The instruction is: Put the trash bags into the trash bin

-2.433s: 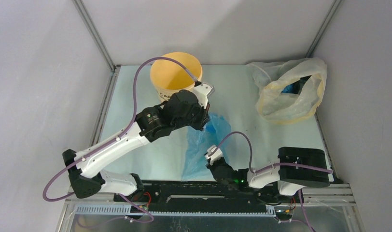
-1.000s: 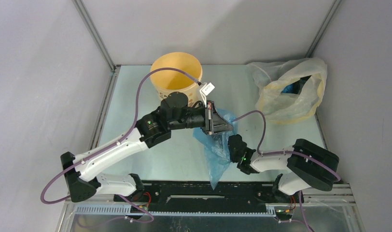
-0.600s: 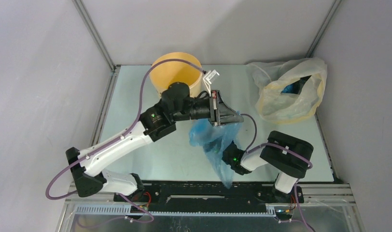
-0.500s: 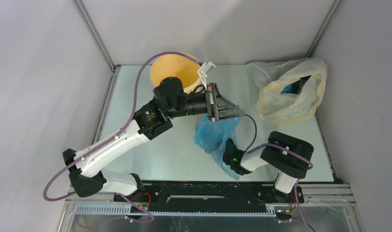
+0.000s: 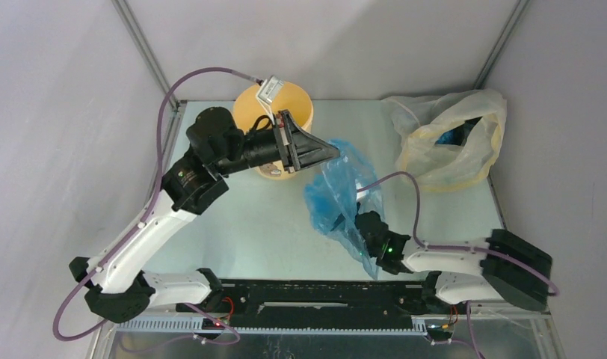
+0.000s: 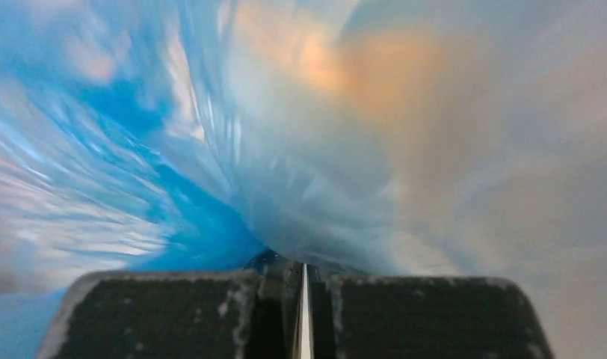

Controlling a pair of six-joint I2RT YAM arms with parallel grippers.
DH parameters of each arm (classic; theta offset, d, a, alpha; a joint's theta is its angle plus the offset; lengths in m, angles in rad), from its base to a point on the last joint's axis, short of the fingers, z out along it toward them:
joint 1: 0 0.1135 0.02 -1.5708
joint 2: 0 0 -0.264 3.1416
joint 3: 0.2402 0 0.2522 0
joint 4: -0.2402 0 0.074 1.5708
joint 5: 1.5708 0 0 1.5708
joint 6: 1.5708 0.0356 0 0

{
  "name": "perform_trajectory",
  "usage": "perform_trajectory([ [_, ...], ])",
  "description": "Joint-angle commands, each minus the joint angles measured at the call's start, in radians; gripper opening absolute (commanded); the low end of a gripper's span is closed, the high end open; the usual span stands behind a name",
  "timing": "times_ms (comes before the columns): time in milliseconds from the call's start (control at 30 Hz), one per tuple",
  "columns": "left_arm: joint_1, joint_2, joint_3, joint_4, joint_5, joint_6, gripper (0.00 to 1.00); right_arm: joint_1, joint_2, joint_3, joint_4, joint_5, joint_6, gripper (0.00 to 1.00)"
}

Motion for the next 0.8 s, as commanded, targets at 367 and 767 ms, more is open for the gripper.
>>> perform_trajectory([
  [367,0.205,0.084,0.542,-0.318,0.106,0.177,0.01,-0.138,-0.005,0.658,-0.603,-0.177,-0.136,0.0],
  [767,0.531,0.172,0.614,-0.109,0.225,0.116,0.03,-0.265,0.464,1.374,-0.942,-0.326,-0.172,0.0],
])
